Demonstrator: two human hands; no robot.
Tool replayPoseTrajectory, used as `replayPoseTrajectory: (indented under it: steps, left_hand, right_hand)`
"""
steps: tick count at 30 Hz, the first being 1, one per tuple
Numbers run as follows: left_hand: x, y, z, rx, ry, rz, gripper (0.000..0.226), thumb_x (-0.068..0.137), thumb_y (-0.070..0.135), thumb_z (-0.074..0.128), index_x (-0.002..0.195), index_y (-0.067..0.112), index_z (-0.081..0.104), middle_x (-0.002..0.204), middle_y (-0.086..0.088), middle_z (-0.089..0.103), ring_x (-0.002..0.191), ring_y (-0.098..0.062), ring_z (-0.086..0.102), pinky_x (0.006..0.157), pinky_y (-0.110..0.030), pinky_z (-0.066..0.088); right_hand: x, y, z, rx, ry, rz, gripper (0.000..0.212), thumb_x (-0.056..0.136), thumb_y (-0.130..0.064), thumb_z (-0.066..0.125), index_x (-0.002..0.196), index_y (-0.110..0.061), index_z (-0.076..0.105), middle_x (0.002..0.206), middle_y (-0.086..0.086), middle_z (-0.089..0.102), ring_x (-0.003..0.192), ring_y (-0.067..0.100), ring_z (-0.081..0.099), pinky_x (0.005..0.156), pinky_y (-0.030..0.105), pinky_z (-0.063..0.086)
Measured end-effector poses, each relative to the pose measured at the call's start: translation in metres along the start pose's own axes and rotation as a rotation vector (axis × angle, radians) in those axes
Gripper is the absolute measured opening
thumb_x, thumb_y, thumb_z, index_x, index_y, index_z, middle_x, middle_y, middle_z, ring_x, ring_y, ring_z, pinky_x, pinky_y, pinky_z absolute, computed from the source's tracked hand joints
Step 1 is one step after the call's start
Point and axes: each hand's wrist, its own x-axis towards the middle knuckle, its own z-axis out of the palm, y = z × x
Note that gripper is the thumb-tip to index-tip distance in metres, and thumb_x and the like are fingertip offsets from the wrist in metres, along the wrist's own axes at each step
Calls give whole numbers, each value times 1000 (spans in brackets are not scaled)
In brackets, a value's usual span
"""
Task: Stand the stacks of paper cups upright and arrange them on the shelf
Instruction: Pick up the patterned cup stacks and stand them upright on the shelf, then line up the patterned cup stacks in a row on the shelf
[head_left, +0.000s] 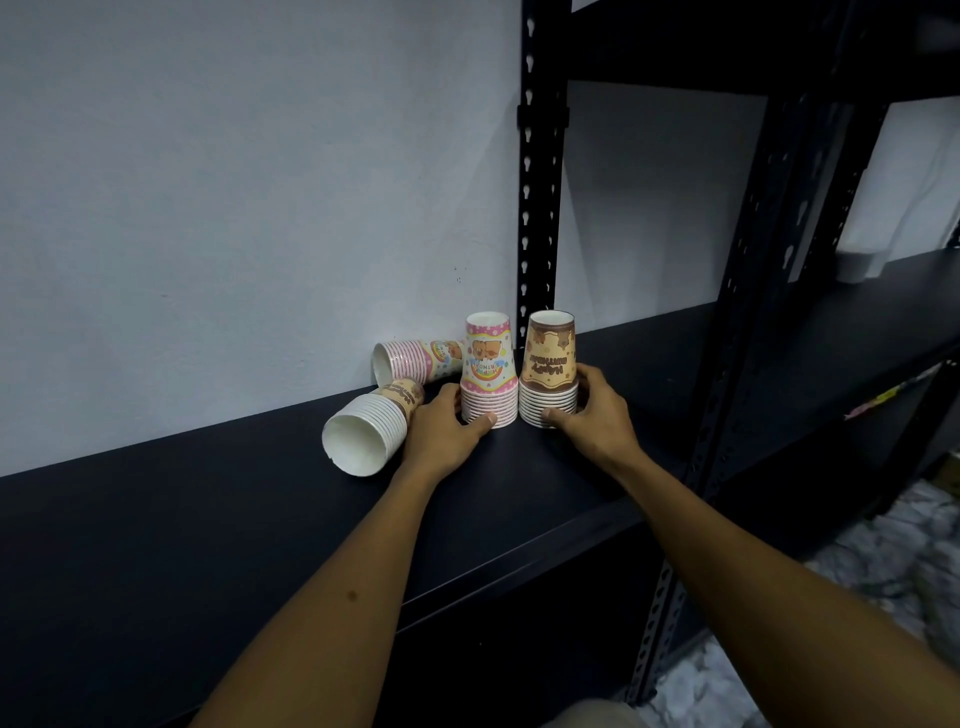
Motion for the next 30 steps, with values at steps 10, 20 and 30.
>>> replayPoseTrajectory:
  steps: [10,20,30]
  left_hand:
    - [-5,8,-2,132,8,18,60,82,36,69,133,13,48,132,-4,59,120,-21,56,100,-32,44]
    - [-70,32,-25,319,78,304,34,90,16,57,122,6,60,120,-8,65,111,-23,60,94,-32,46]
    - [-129,-18,-134,629,375,320,21,82,20,51,93,8,64,88,-8,60,84,-29,58,71,-41,50]
  right_hand:
    - [-2,1,-1,39,0,45,87,75,-10,79,146,-12,29,142,8,50,127,23,50,98,31,43]
    - [-38,-8,-9,-26,114,135,69,82,-17,72,142,-7,38,137,14,53,119,26,56,94,34,46]
    - [-82,-42,17,62,76,242,25,84,-17,67,108,-8,64,103,7,68,95,20,62,84,33,50]
